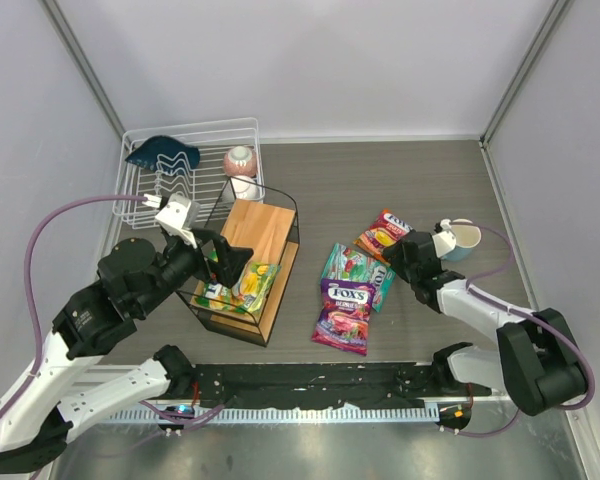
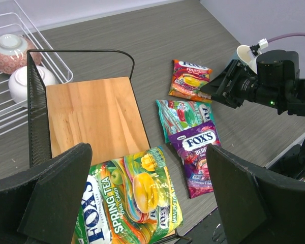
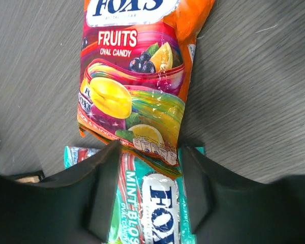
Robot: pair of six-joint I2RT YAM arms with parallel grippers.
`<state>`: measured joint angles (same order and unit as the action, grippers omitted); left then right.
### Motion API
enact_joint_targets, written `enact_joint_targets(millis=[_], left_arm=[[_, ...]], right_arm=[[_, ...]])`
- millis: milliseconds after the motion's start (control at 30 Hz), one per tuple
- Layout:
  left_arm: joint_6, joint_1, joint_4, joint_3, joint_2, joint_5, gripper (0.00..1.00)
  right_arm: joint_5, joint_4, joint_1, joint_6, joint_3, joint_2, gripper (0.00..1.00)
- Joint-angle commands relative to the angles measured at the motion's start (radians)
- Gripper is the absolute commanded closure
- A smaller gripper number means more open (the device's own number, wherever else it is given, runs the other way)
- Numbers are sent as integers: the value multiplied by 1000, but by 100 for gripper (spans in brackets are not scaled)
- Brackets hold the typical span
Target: Place and organize the candy bags onto the shelf
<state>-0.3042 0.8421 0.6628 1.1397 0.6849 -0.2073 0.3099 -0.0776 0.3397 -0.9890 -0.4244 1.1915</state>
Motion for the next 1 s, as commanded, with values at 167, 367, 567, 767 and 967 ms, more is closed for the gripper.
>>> enact_joint_targets(millis=[167, 367, 567, 767, 967], left_arm=[[22, -3, -38, -1, 1, 14, 0], [14, -3, -51, -5, 8, 32, 0], [7, -3, -60, -8, 13, 48, 0], [4, -3, -66, -20, 10, 51, 0], [7, -5, -63, -23, 4, 46, 0]], right_arm=[[26, -97, -7, 41, 10, -30, 83], [28, -64, -8, 116, 0, -139, 99], [17, 27, -7, 145, -46, -202, 71], [1, -13, -8, 127, -24, -139, 39], [-23, -151, -8, 92, 13, -14, 39]])
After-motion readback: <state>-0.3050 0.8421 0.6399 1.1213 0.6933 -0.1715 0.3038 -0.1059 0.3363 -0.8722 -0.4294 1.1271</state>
